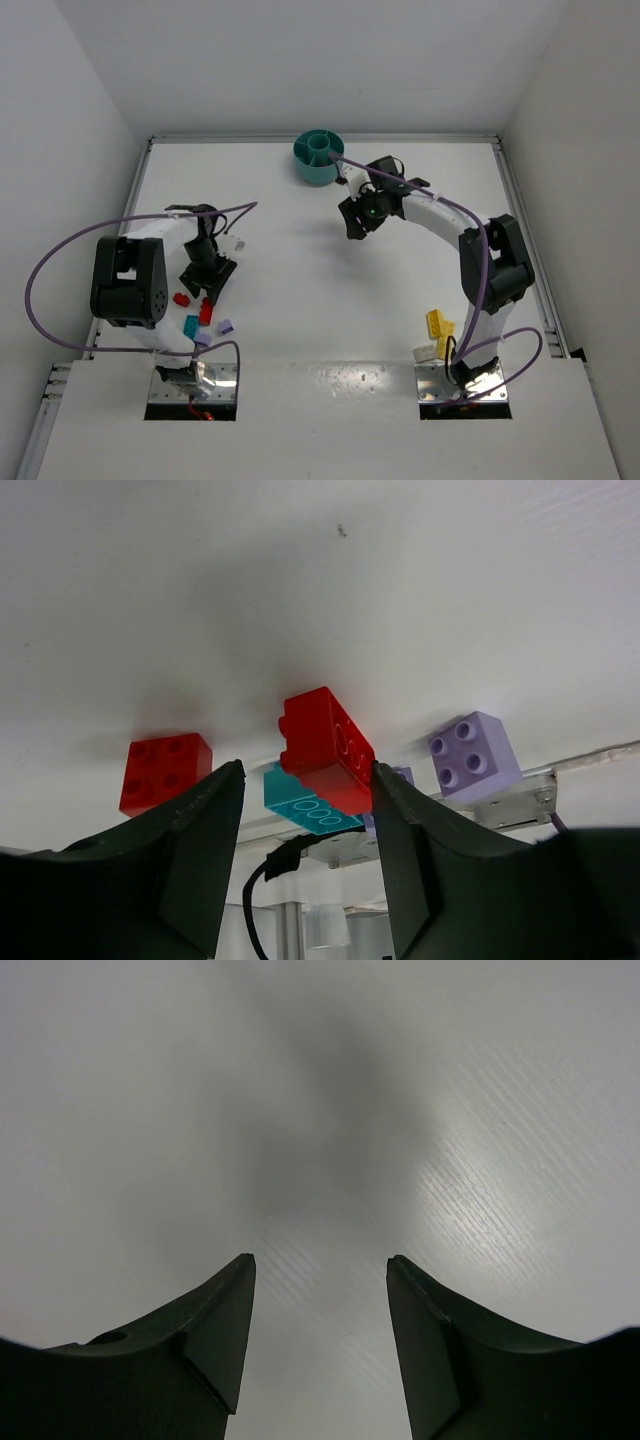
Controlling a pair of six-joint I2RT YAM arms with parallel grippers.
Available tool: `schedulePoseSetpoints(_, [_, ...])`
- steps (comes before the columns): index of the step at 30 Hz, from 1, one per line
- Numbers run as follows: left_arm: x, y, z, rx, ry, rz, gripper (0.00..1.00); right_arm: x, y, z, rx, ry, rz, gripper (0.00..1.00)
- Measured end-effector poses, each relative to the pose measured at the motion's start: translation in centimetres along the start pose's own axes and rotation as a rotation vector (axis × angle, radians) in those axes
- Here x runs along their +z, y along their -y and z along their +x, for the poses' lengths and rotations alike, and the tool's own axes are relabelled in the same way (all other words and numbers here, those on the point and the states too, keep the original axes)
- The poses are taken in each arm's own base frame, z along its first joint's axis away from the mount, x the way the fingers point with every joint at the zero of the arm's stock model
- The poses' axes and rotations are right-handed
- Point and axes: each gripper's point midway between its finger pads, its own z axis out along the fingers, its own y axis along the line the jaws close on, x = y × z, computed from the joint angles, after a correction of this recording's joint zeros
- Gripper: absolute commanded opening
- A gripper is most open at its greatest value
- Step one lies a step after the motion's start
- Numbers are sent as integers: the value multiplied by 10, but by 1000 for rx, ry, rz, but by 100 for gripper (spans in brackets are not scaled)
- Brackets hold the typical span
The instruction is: Sort the legos into containers by color
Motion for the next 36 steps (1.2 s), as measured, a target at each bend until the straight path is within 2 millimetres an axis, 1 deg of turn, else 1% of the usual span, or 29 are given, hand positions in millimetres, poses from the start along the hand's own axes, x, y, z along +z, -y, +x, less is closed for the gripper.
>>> schedulePoseSetpoints(10, [5,4,1,6,-30,8,54,0,0,0,-9,0,-1,54])
schedulePoseSetpoints(12, [7,4,2,2,-38,9,50,-1,0,-1,-12,0,-1,54])
schedulePoseSetpoints(13, [8,4,2,-1,-44,9,50,-1,0,0,-15,-1,-1,54])
schedulePoseSetpoints(14, [9,4,3,-4,-49,9,46,-1,0,0,-17,-2,-1,54])
schedulePoseSetpoints(20, [14,4,5,-17,-75,13,31,-1,0,2,-22,-11,-4,53])
schedulePoseSetpoints(21, [14,4,5,-16,-77,13,26,-1,0,2,-22,-12,-4,53])
schedulePoseSetpoints(23, [13,4,6,-15,-80,13,22,-1,0,2,-21,-13,-4,52])
schedulePoseSetpoints(24, [13,4,6,-17,-80,13,15,-1,0,2,-21,-13,-4,52])
schedulePoseSetpoints(27, [11,7,3,-14,-71,31,6,-1,0,3,-21,-14,-4,52])
schedulePoseSetpoints(28, [7,7,-2,-10,-57,41,0,-2,0,3,-21,-13,-3,52])
schedulePoseSetpoints(30, [-5,8,-16,-2,-14,62,0,-3,-1,2,-22,-10,-2,52])
schedulePoseSetpoints(31, [-15,7,-30,8,31,70,0,-5,-2,3,-22,-9,-2,52])
schedulePoseSetpoints(32, [-29,6,-48,21,94,78,0,-8,-3,4,-23,-5,-1,52])
schedulePoseSetpoints(33, [-38,5,-61,31,140,81,0,-11,-4,5,-24,-3,0,52])
schedulePoseSetpoints(35, [-67,5,-92,61,258,98,0,-18,-6,3,-28,10,7,52])
schedulePoseSetpoints(36, [-85,6,-110,83,338,109,0,-22,-6,2,-29,21,12,52])
